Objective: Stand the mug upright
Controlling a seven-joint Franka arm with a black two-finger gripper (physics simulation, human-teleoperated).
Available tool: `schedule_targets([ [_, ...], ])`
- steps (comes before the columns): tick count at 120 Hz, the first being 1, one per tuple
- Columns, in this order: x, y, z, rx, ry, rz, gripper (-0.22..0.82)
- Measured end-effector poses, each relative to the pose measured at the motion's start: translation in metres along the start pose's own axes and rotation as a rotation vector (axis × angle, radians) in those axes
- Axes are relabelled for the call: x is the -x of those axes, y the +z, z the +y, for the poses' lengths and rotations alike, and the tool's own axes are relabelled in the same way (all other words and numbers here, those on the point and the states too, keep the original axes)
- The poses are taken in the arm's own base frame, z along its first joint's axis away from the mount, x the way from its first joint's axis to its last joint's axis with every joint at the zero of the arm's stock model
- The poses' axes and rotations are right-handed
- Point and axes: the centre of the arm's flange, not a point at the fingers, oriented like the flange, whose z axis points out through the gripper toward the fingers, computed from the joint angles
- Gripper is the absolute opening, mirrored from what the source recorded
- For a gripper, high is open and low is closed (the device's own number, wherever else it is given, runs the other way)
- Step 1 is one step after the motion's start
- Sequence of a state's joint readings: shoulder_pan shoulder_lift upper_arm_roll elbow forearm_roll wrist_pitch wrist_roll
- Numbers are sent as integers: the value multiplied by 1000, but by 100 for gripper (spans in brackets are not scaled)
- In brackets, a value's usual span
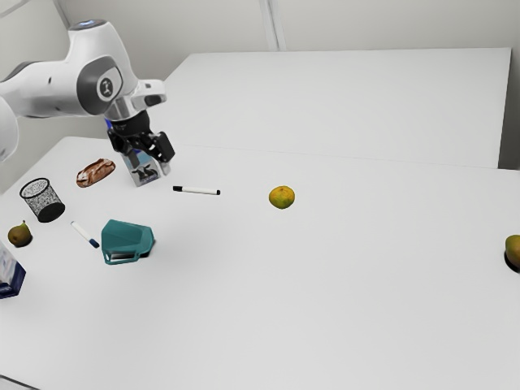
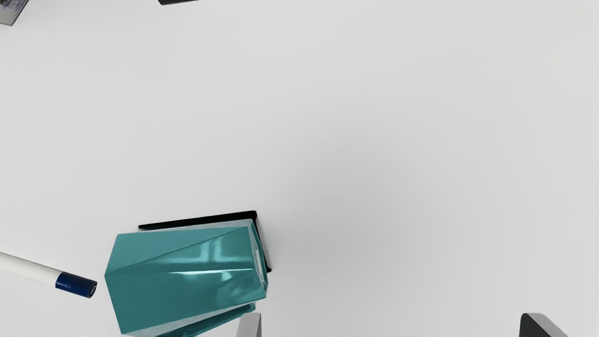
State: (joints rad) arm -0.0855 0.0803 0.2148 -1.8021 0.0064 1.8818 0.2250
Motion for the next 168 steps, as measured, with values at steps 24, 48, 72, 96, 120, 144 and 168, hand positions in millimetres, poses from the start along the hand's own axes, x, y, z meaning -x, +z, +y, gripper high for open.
schedule_targets([
  [24, 7, -1, -19, 6, -19, 4, 60],
  [48, 22, 26, -91, 51, -87, -24, 60],
  [72, 39, 84, -159, 155, -138, -73, 60],
  [96, 49, 117, -195, 252, -127, -76, 60],
  [120, 53, 145, -218, 373, -120, -62, 60],
  [144, 56, 175, -230, 520, -118, -44, 60],
  [168, 64, 191, -237, 652, -140, 15, 60],
])
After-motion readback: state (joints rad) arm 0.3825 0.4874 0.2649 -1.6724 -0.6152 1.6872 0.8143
